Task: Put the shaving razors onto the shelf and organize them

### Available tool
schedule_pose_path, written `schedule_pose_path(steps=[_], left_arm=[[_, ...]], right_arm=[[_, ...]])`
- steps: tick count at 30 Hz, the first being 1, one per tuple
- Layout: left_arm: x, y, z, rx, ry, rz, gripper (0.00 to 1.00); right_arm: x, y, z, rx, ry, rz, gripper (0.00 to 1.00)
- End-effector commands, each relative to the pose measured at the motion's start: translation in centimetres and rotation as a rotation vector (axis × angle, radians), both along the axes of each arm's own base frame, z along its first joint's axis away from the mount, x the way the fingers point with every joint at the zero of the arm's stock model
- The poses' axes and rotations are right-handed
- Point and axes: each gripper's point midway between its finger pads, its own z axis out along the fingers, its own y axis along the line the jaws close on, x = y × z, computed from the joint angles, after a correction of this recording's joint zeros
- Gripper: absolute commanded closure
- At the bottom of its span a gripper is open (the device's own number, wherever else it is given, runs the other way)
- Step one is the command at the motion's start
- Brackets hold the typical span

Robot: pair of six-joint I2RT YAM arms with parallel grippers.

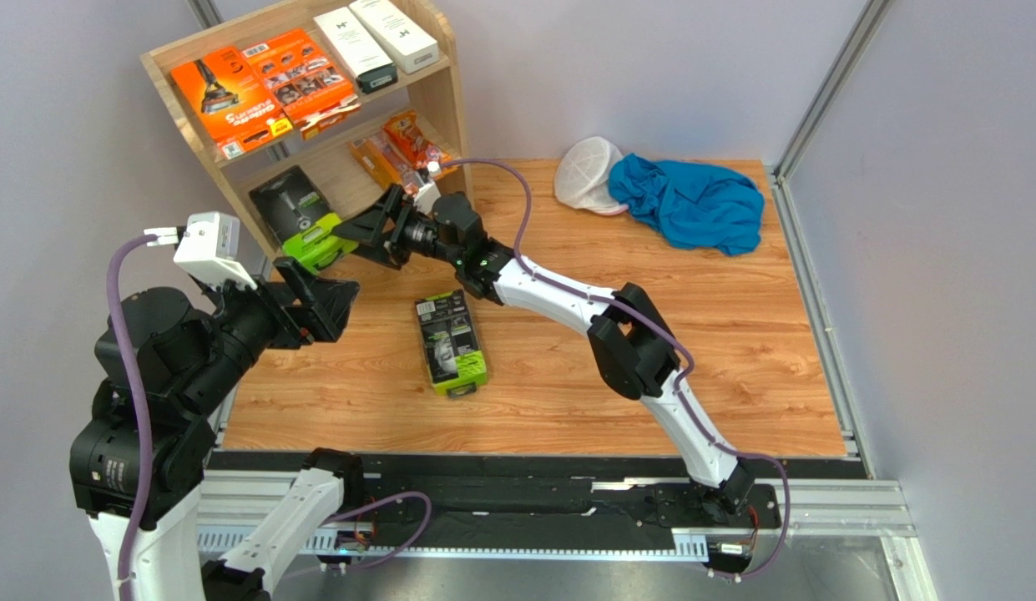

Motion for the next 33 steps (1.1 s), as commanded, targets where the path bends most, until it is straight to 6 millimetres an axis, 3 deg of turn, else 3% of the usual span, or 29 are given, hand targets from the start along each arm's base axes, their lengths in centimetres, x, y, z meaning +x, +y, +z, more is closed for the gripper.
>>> schedule_pose_path(steps=[1, 5, 8, 16, 25, 33], left_arm=[[0.0, 0.2, 0.3, 0.019, -0.024, 0.004, 0.01], [0.0, 0.3, 0.3, 0.021, -0.024, 0.008, 0.01], [0.0, 0.4, 0.4, 0.025, -0.028, 0.012, 0.01], [-0.1, 0.6, 0.6, 0.031, -0.034, 0.018, 0.01], [-0.2, 0.8, 0.4, 0.034, -0.031, 0.027, 0.01], [-0.1, 0.7, 0.0, 0.038, -0.023, 0.023, 0.01]], right_arm=[[-0.8, 0.4, 6.4, 0.124, -0.085, 0.037, 0.25], [-0.5, 0.9, 6.2, 0.126, -0.072, 0.041, 0.44], [-0.2, 1.3, 6.0, 0.120, -0.067, 0.040, 0.47], [0.5, 2.2, 3.6, 0.097, -0.006, 0.040, 0.49], [2.0, 2.8, 3.4, 0.112, 0.013, -0.006, 0.48], [2.1, 2.1, 3.5, 0.108, 0.010, -0.028, 0.34]])
